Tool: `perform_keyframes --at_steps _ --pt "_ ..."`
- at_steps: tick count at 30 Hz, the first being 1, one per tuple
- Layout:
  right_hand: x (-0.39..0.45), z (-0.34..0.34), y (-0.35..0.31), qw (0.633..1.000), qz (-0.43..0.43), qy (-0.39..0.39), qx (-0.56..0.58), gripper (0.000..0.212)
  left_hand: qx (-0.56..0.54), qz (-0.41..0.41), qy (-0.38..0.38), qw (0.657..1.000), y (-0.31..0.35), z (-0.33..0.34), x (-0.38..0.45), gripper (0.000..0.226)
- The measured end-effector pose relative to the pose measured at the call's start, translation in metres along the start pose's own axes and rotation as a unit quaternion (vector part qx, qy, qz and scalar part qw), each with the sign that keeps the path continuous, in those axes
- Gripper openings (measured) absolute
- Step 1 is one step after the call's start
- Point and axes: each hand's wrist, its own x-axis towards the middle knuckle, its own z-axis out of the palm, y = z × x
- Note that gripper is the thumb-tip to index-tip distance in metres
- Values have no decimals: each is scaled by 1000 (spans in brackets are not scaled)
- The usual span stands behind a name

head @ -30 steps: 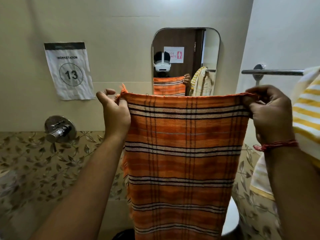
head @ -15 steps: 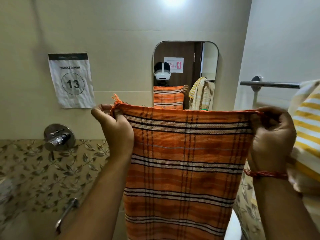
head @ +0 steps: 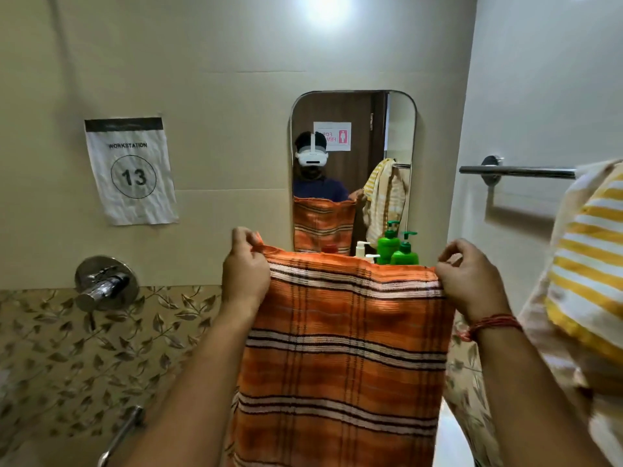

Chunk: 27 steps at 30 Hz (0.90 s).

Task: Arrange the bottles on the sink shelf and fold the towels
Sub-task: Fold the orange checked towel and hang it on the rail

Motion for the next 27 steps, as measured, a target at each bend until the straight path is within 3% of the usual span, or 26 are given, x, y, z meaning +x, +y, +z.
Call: perform_keyframes --at_steps 4,8,10,12,15,17,18,20,21,23,27 --pt "-9 8 -15 994 -44 -94 -46 22 -36 2 -88 995 11 17 -7 29" --pt "-19 -2 -40 978 -59 -198 -40 35 -68 -14 -121 990 18 28 -12 39" --pt "-25 -8 -51 957 -33 -281 63 36 -82 -6 -129 988 20 33 -14 40" --pt "-30 -12 -59 915 5 -361 180 33 -96 17 -141 985 24 35 -16 36" --pt "-34 -14 -63 846 21 -422 325 28 -134 66 -165 975 30 35 -22 31" --pt "-38 -11 -63 842 -36 -413 345 32 -168 86 -186 964 36 32 -26 29" --pt "-39 -7 -64 865 -81 -387 310 31 -185 90 -199 958 39 31 -27 28" --pt "-39 2 -69 932 -210 -255 149 20 -212 93 -226 946 45 28 -31 28" --pt "-38 6 -73 942 -284 -172 52 13 -222 94 -239 941 48 27 -32 27" --pt "-35 13 -84 921 -379 -75 -57 10 -259 83 -266 925 52 26 -34 23" --pt "-24 23 -96 923 -376 -57 -63 10 -345 29 -307 886 51 25 -35 28"
